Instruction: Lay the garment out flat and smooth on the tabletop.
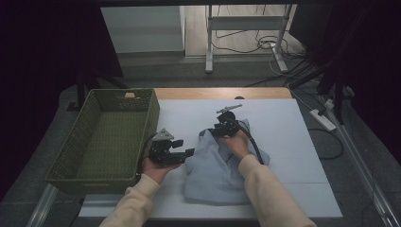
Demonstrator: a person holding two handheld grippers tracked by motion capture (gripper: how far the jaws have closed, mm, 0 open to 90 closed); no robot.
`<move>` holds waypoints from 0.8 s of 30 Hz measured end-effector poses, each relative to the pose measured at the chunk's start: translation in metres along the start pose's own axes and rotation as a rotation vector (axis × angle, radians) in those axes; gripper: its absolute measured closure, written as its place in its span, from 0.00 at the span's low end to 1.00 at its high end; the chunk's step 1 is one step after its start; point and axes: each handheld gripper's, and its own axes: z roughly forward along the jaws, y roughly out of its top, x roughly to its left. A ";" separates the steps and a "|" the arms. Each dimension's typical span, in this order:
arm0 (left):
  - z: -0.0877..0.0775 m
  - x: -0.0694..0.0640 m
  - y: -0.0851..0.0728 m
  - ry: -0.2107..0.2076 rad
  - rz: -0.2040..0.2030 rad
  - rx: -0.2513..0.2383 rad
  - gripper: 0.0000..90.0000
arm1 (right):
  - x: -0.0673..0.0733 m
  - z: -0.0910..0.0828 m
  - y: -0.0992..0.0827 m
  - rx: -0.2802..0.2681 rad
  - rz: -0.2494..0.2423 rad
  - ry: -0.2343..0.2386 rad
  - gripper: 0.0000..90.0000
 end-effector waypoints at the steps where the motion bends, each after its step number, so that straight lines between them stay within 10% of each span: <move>1: 0.000 0.000 0.000 0.000 0.000 0.000 0.40 | 0.002 0.000 -0.002 0.004 -0.011 0.012 0.54; 7: 0.000 0.000 0.000 0.001 0.000 0.001 0.40 | 0.015 0.002 -0.012 0.052 -0.103 0.019 0.55; 13: 0.000 0.000 0.000 0.003 0.000 0.003 0.40 | 0.023 -0.002 -0.016 0.075 -0.197 0.035 0.86; 24: 0.000 0.001 0.000 0.006 -0.001 0.004 0.40 | 0.009 -0.015 -0.006 -0.063 -0.129 -0.008 0.98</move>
